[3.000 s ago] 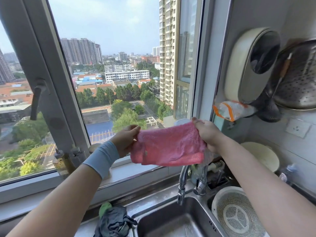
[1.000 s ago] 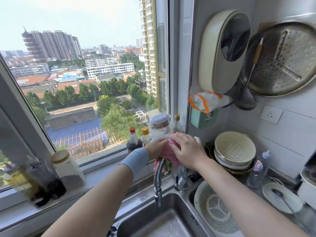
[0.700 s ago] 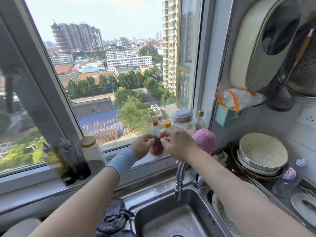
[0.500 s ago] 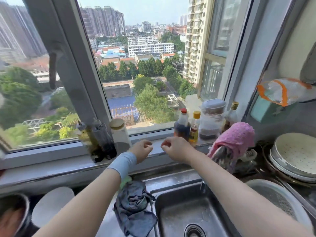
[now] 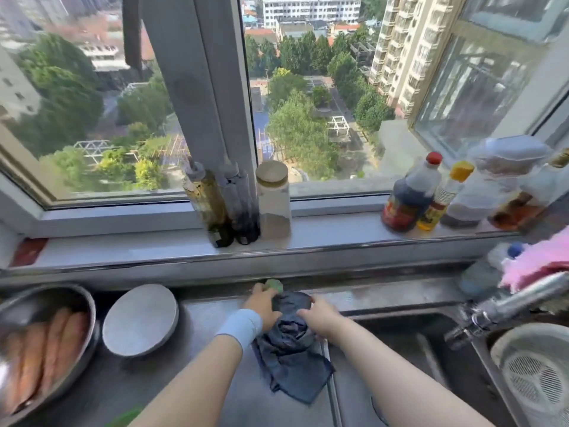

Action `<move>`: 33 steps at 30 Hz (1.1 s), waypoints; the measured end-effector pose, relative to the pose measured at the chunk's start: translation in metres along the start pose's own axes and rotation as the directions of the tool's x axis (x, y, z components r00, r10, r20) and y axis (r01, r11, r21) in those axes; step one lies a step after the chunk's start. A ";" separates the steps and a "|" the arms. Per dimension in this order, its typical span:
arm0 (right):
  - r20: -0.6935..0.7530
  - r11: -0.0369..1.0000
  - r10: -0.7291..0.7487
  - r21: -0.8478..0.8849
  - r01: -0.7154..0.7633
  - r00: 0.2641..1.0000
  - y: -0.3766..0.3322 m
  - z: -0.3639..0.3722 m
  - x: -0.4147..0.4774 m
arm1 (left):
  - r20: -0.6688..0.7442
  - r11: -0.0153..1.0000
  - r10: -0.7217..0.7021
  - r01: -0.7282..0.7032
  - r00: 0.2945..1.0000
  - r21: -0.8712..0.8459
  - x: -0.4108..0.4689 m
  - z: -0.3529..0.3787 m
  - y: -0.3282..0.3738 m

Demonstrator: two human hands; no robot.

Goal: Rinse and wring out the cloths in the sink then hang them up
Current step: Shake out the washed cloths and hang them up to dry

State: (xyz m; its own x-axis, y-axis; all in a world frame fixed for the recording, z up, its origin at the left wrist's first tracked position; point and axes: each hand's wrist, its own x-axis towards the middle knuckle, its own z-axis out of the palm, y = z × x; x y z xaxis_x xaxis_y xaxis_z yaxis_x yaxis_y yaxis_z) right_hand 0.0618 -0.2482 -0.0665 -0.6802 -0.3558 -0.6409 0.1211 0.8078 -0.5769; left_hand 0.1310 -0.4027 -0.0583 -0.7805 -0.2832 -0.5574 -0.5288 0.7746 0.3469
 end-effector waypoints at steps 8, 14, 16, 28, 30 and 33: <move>-0.177 0.994 0.026 0.111 -0.007 0.984 0.000 0.001 0.004 | 0.095 0.999 -0.012 0.015 0.995 -0.031 0.002 -0.008 -0.002; -0.226 0.934 -0.296 0.134 0.331 0.928 -0.028 -0.047 -0.036 | 0.066 0.955 0.146 -0.123 0.987 -0.270 -0.026 -0.043 0.016; -0.238 0.896 -0.374 0.156 0.416 0.896 -0.035 -0.067 -0.054 | -0.045 0.912 0.209 -0.211 0.977 -0.352 -0.038 -0.057 0.024; -0.294 0.675 -0.689 0.071 0.734 0.662 -0.056 -0.187 -0.181 | -0.222 0.494 0.314 -0.358 0.923 -0.793 -0.130 -0.124 0.120; -0.242 0.645 -0.735 0.040 0.763 0.634 -0.059 -0.204 -0.202 | -0.146 0.574 0.459 -0.418 0.876 -0.704 -0.145 -0.132 0.134; -0.214 0.622 -0.766 -0.012 0.783 0.606 -0.063 -0.226 -0.226 | -0.073 0.601 0.608 -0.518 0.790 -0.608 -0.165 -0.140 0.166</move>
State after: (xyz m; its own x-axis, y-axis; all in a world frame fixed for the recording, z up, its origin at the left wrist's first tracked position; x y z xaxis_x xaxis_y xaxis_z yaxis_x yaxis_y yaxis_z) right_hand 0.0451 -0.1128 0.2293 -0.6595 -0.7340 0.1620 -0.4654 0.2295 -0.8548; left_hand 0.1253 -0.3067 0.1971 -0.9627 0.2062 -0.1749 -0.1163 0.2683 0.9563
